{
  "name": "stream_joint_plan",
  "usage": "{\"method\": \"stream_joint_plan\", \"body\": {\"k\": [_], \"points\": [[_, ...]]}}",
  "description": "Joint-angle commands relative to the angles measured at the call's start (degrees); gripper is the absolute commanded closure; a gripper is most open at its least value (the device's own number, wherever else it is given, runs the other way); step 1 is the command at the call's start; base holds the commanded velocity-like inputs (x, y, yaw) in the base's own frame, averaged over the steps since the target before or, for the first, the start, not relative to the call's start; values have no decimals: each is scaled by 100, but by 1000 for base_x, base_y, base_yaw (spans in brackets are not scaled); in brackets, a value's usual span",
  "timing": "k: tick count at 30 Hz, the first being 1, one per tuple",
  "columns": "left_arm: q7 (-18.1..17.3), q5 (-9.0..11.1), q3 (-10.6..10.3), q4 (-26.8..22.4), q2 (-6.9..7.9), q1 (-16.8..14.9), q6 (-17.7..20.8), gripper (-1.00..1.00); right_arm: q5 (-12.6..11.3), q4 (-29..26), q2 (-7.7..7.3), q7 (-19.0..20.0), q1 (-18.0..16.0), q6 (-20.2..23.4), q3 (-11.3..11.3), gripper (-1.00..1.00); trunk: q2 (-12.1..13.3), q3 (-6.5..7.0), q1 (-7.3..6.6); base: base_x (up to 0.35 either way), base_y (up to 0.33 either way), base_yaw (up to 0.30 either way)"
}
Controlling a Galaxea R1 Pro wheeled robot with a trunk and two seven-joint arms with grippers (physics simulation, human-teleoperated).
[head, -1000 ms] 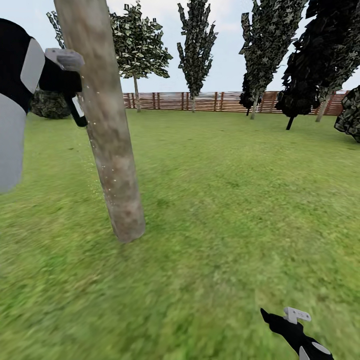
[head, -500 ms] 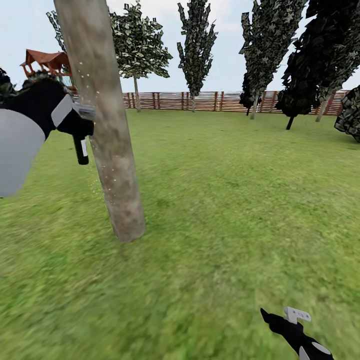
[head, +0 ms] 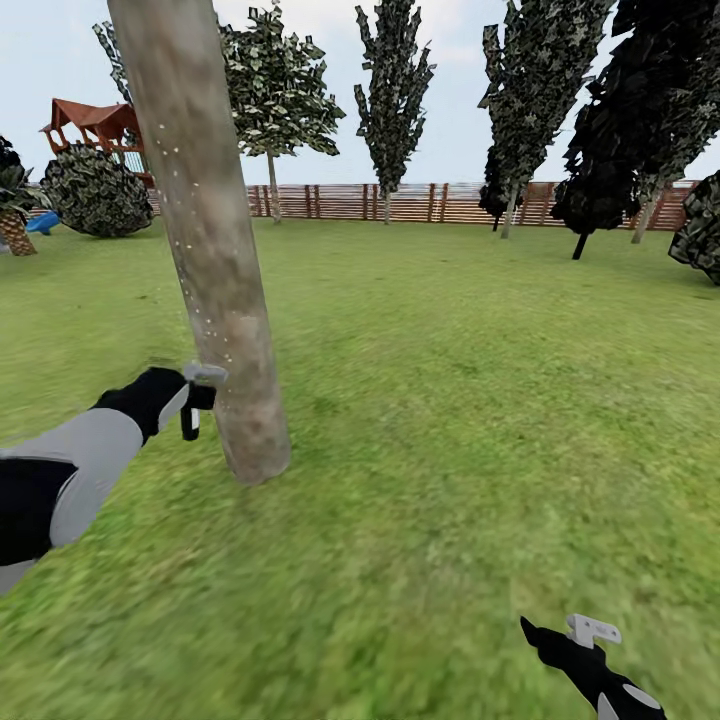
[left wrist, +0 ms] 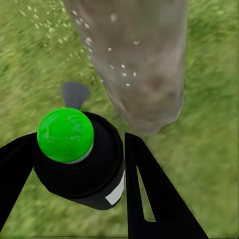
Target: In the garden, pick up the pesticide atomizer on the floor and spray pesticide onto both trees until each tree trunk is fully covered.
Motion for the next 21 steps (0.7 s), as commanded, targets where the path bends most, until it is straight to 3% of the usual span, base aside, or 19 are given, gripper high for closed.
{"method": "stream_joint_plan", "body": {"k": [1,4,8,12,13,15,18,21], "points": [[1,-6,-6,-4,5,130,-110,100,1,0,0,0,0,0,0,-100,-1,1,-1,0,0,0],[1,-1,-5,-4,13,621,-544,100,5,7,0,4,0,-1,5,-100,-1,1,-1,0,0,0],[1,1,2,-11,-3,995,-800,100,8,9,0,0,0,-3,9,-100,-1,1,-1,0,0,0],[13,0,41,-219,10,1045,-791,100,7,11,0,0,0,-1,9,-100,-1,1,-1,0,0,0],[21,-4,44,-511,13,1031,-583,100,7,18,0,-1,0,-2,9,-100,-1,1,-1,0,0,0],[23,-5,47,-1564,0,1012,390,100,5,25,0,-1,0,-4,6,-100,-1,1,-1,0,0,0],[19,-9,50,-2751,-9,918,1432,100,6,29,0,-1,0,-3,1,-100,-1,1,-1,0,0,0],[23,-14,50,-3082,7,496,1901,100,2,32,0,-1,0,-1,0,-100,-1,1,-1,0,0,0]]}}
